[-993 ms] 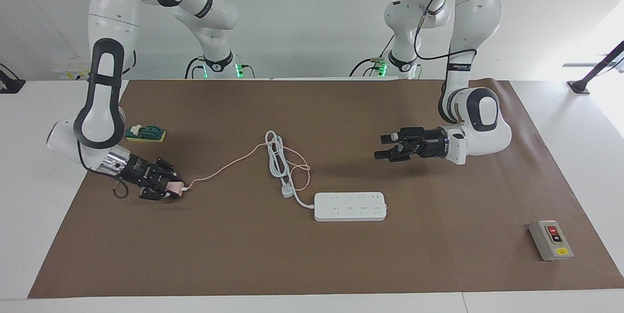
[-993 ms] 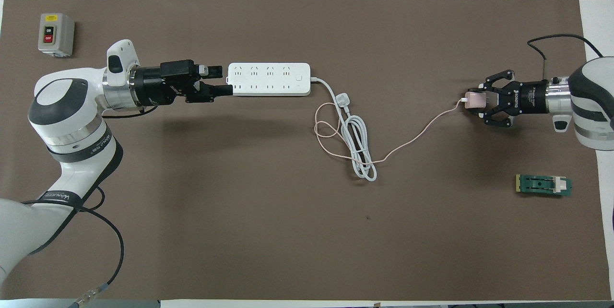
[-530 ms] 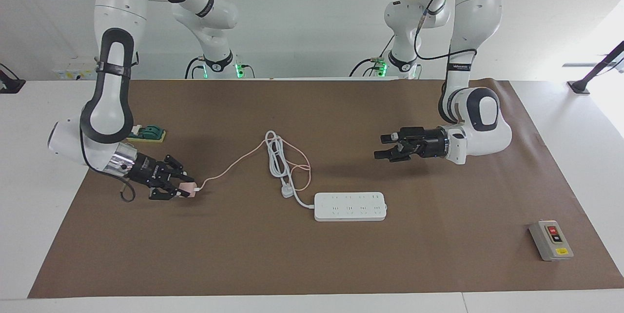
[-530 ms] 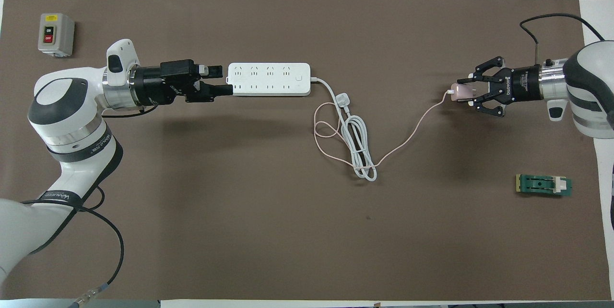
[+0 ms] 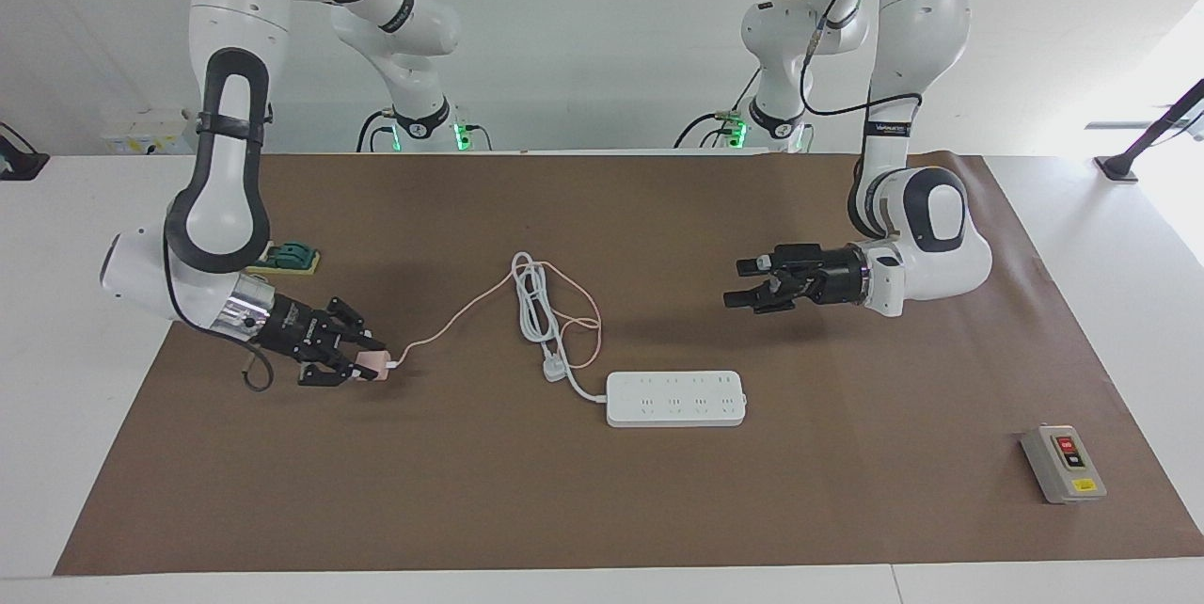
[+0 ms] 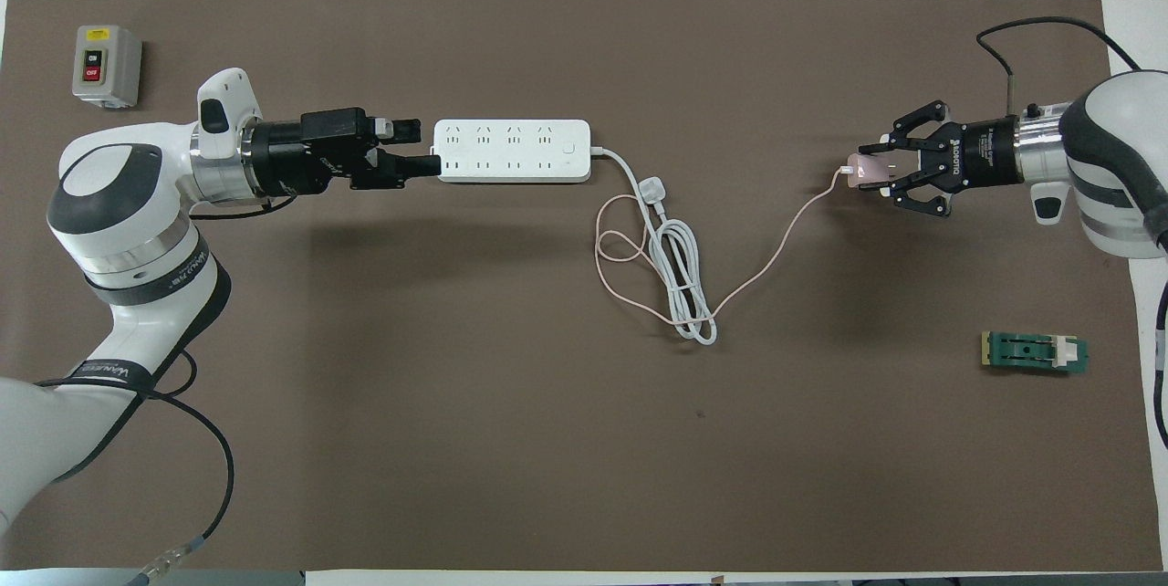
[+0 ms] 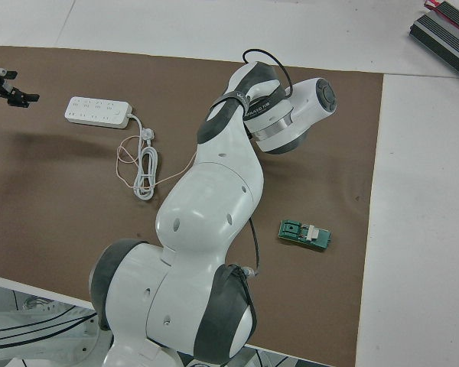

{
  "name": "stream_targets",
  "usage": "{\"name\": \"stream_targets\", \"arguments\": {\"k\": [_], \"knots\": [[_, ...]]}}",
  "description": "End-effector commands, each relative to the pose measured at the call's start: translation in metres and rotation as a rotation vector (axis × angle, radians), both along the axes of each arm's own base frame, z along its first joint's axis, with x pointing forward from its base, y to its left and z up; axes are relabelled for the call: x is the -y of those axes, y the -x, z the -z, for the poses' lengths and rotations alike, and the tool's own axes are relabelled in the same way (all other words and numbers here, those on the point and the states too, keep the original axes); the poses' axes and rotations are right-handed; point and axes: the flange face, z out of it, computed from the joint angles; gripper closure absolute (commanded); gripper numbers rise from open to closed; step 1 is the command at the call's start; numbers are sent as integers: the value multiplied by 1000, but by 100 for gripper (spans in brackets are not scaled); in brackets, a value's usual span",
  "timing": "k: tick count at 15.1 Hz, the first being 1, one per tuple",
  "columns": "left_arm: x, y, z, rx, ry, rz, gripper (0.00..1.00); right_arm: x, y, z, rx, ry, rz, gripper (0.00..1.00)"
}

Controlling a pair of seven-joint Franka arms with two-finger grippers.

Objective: Plug charger into power strip
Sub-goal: 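Carry the pink charger with the right gripper toward the power strip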

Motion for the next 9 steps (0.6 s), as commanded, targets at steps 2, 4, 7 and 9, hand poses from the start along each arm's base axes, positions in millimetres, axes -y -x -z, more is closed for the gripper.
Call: {"name": "stream_targets", "arguments": {"k": [2,4,7,9], "knots": [[-3,-1,-7,8,2,16,0,0,0,-9,-10,11,1,100],[-4,-1,-5,5,1,15,0,-21,-2,-17,-14,11,-13,100],[-2,-1,-4,3,1,16,0,-59,-15,-38,-48,12,8,100],[-3,-1,-4,3,1,16,0,-70,-19,-49,-53,15,23,100]]}}
